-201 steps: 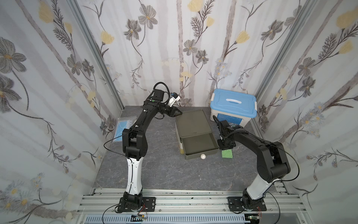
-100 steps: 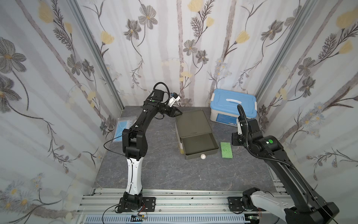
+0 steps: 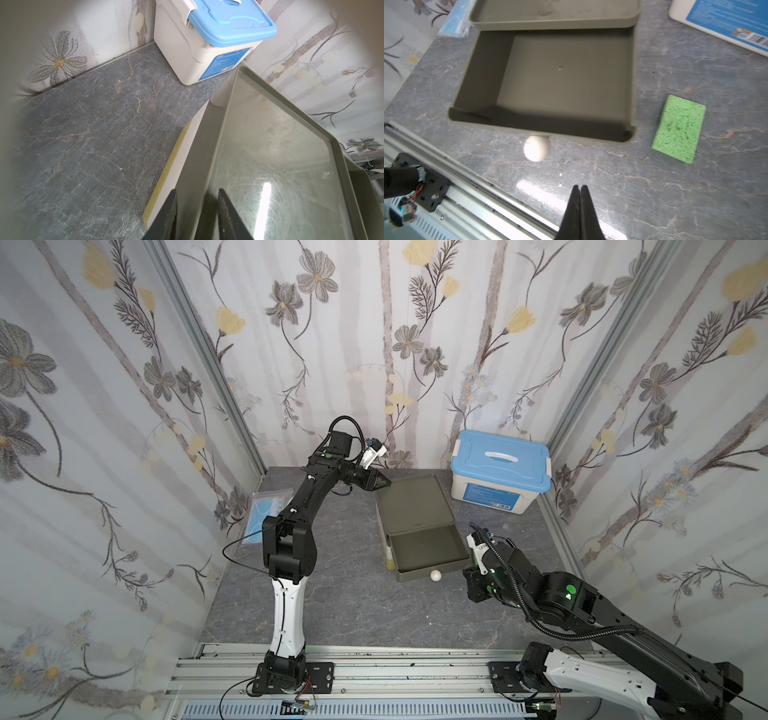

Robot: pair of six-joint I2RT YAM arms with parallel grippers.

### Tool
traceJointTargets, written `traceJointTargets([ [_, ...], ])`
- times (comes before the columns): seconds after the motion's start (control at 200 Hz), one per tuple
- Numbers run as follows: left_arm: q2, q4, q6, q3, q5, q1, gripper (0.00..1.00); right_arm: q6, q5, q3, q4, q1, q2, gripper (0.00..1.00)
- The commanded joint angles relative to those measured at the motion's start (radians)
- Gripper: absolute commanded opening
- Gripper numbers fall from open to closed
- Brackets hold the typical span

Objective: Take the sponge out of the drawer
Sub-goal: Close the drawer in the storage box.

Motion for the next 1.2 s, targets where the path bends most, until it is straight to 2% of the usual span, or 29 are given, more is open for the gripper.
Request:
traceJointTargets([
  [0.0,0.011,-0.054,0.02,0.0,-0.033,-0.001,0.34,0.066,0.038,0.03,0.115,0.044,0.063,0.0],
  [0.25,0.009,-0.057,0.023,0.003,-0.031,-0.001,0.34,0.028,0.037,0.151,0.133,0.075,0.235,0.0],
  [0.58,0.016,-0.06,0.024,0.012,-0.031,-0.001,0.34,0.062,0.051,0.169,0.047,0.121,0.178,0.0],
  [0.809,0.01,-0.064,0.025,0.011,-0.034,-0.001,0.34,0.102,0.033,0.107,0.116,0.143,0.206,0.0],
  [1.194,0.011,-0.06,0.023,0.005,-0.029,-0.001,0.34,0.102,0.044,0.085,0.122,0.134,0.233,0.0],
])
